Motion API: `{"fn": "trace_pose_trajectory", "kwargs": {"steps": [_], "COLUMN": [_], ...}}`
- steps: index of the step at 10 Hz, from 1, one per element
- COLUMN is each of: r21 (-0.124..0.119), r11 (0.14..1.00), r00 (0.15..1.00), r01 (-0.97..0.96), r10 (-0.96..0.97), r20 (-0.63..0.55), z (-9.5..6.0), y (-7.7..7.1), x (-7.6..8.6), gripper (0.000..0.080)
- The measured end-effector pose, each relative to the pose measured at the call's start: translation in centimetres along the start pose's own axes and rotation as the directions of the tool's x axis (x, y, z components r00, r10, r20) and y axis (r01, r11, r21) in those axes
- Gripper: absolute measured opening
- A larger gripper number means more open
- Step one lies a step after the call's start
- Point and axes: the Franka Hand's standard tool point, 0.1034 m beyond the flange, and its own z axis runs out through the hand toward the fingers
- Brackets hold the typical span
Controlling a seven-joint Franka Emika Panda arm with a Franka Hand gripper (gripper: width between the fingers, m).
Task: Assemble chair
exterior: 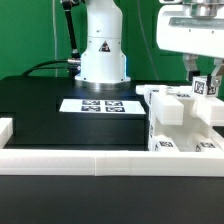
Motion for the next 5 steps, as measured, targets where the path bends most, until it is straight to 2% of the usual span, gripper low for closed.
{"fn": "trace_pose_trajectory", "kwargs": {"steps": [3,5], "r21": [-0.003,-0.005], "r11": [0.971,0.945], "r00": [0.971,0.945], "r01": [-0.241,-0.328], "r10": [0.241,0.328], "r20": [0.002,0.002], "z": [0.03,0.03], "y": [0.03,0.07], "x": [-0.20,-0.25], "gripper": [0.0287,0.0287]}}
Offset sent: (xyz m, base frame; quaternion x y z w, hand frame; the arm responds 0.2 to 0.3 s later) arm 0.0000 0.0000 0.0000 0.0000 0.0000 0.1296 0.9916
